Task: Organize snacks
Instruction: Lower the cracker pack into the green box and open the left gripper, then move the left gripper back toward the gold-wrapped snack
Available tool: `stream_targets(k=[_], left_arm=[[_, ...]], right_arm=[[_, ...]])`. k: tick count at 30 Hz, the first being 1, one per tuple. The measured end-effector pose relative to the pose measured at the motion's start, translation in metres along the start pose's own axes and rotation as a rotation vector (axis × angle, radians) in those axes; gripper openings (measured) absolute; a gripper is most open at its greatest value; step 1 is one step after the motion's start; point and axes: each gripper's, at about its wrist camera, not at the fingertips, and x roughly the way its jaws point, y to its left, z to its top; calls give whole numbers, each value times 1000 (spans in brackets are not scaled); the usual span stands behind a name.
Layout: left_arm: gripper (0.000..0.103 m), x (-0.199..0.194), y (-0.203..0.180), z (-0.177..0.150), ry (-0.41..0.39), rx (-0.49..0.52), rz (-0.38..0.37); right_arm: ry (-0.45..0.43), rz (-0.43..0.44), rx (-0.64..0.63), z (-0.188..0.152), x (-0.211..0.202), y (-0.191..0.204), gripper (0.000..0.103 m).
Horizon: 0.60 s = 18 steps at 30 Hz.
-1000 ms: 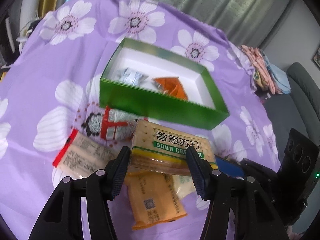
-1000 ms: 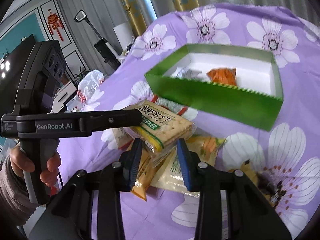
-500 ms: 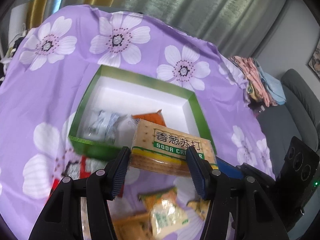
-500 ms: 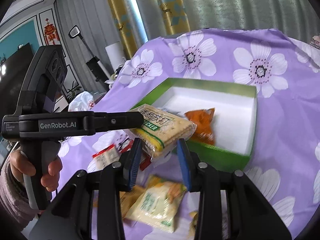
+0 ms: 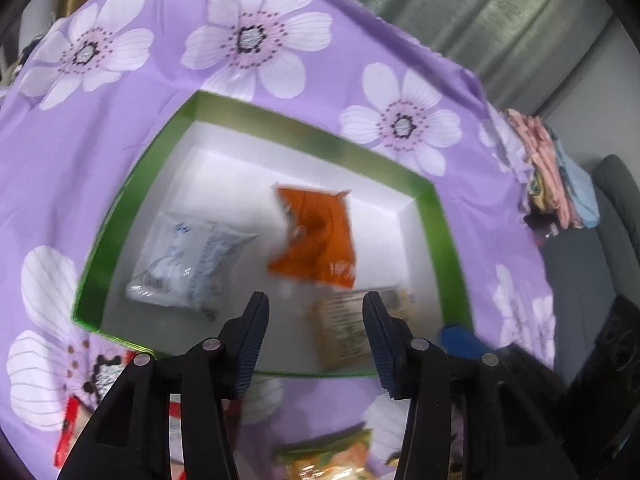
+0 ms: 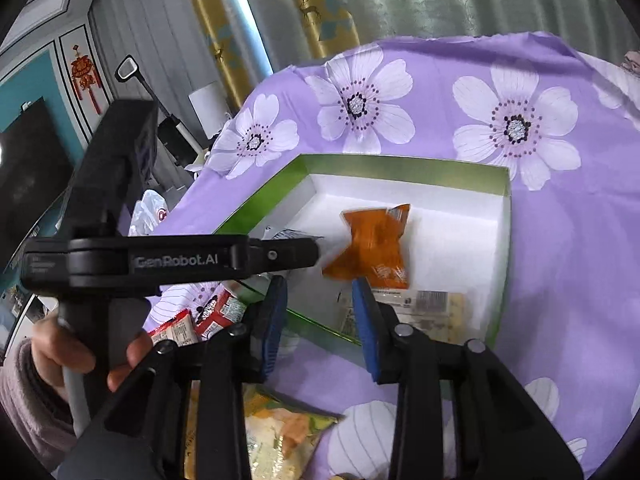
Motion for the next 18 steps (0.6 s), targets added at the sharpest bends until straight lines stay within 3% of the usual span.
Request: stream_targets(k=[3, 5, 7, 14, 18], left_arm=[[53, -13, 4, -8, -28, 5, -2], [77, -25, 1, -12, -52, 23, 11], [88, -35, -5, -16, -72, 49, 31], [89, -56, -20, -43, -81, 109, 100], [89, -69, -29, -62, -91, 136, 122]], right_arm=[[4, -13, 6, -5, -8, -5, 37], [-1, -20, 12, -9, -17, -6, 41], [-6, -20, 21, -14, -25, -7, 47], [-28, -16, 51, -31, -59, -2, 62], [-33, -20, 61, -43, -78, 2, 66]])
